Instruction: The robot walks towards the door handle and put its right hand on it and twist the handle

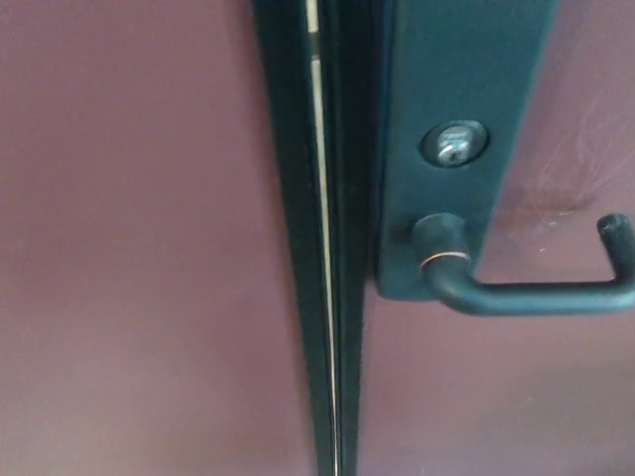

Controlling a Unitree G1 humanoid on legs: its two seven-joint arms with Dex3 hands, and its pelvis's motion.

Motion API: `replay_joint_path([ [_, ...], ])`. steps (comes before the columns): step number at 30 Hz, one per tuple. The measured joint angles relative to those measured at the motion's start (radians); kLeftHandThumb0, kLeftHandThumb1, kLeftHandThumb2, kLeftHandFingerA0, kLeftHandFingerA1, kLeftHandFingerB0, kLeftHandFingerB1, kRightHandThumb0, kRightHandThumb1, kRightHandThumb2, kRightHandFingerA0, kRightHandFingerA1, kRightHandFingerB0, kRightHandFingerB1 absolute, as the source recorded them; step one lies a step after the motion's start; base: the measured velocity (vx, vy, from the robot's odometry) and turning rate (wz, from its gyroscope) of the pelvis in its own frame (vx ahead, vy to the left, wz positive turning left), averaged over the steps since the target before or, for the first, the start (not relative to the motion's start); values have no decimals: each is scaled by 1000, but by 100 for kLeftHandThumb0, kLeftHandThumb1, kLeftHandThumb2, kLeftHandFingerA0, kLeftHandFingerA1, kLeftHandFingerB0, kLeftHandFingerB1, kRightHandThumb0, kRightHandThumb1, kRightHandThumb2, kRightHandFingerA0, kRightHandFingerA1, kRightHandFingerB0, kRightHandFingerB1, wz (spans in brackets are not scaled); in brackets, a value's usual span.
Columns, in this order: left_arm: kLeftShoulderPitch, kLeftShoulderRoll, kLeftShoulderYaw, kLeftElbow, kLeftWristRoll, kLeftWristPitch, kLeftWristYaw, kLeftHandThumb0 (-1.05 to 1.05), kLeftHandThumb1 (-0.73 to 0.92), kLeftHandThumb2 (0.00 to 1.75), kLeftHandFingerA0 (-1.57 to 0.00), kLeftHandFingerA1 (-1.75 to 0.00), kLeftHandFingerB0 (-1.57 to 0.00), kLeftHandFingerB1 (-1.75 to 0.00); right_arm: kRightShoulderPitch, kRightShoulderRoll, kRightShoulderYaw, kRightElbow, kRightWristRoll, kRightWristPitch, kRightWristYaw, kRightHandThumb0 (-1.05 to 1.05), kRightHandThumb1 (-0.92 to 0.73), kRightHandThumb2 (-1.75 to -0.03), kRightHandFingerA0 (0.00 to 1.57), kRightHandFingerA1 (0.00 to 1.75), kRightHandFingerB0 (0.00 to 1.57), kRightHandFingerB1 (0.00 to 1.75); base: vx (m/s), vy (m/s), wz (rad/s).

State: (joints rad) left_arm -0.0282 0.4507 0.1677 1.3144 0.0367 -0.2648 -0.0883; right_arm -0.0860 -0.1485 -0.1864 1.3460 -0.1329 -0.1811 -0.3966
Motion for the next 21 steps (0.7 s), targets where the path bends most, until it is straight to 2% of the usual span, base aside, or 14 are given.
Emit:
replay_joint_path([
  [4,8,2,-3,-1,3,-4,1,-19,29,90,-49,-78,-36,-66,12,11,-19,1,14,8,26,-33,-61,-59,58,48,43,39,-32,82,-12],
  [5,9,2,-3,-1,3,-4,0,-20,29,89,-50,-78,-37,-67,14,11,-21,1,16,9,30,-33,-61,-58,64,55,44,39,-124,63,6],
  [8,9,3,-6,-1,4,-4,0,-18,29,89,-50,-78,-37,-67,20,12,-39,0,29,9,54,-33,-61,-58,67,56,45,39,-131,-16,-2],
  [9,9,3,-8,0,4,-4,0,-18,29,89,-51,-78,-37,-67,24,12,-49,0,35,9,71,-40,-48,-78,64,65,39,50,-126,-67,-4],
  [16,5,0,-13,0,4,-3,-1,-20,29,89,-52,-79,-37,-67,30,15,-64,-2,48,6,100,-41,-49,-79,63,63,38,50,-131,-185,-2],
  [17,8,-5,-14,0,5,-3,-4,-20,29,88,-52,-79,-38,-67,32,15,-65,-2,50,5,100,-34,-60,-58,65,52,45,39,-170,-341,-113],
  [21,4,-4,-14,-1,3,-2,-9,-19,29,89,-52,-79,-38,-67,32,5,-60,-2,53,5,104,-34,-61,-58,62,48,45,39,-163,-266,18],
])
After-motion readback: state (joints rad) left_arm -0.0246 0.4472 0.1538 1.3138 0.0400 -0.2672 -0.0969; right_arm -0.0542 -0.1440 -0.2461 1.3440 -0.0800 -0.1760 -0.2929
